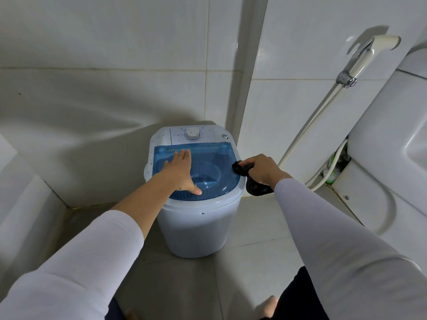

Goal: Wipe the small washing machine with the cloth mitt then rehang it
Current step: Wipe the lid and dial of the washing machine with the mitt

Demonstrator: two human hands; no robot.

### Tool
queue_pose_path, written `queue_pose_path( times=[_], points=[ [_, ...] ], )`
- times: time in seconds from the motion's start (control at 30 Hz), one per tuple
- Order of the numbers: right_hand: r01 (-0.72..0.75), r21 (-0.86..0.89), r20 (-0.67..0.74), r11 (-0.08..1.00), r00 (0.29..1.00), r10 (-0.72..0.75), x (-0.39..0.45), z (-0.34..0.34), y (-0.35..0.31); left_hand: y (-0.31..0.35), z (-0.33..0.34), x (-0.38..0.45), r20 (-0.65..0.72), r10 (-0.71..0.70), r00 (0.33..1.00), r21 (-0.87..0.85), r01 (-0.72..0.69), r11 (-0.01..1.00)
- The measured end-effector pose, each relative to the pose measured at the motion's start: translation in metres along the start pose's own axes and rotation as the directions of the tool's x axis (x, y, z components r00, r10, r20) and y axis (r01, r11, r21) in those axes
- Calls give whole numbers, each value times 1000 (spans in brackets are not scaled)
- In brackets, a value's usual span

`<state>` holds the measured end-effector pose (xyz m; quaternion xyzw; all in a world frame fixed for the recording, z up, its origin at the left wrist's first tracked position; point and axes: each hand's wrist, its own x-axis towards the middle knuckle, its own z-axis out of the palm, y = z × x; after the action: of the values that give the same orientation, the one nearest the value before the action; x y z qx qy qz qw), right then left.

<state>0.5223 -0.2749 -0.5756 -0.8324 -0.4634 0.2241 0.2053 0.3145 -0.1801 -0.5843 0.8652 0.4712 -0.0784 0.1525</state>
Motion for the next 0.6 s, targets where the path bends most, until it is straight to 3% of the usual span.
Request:
queue_pose_path(
  times=[0.6],
  points=[
    [-47,3,31,999,998,46,-65,22,-1,8,10,-18,-79,-25,997,-21,23,1000]
  ],
)
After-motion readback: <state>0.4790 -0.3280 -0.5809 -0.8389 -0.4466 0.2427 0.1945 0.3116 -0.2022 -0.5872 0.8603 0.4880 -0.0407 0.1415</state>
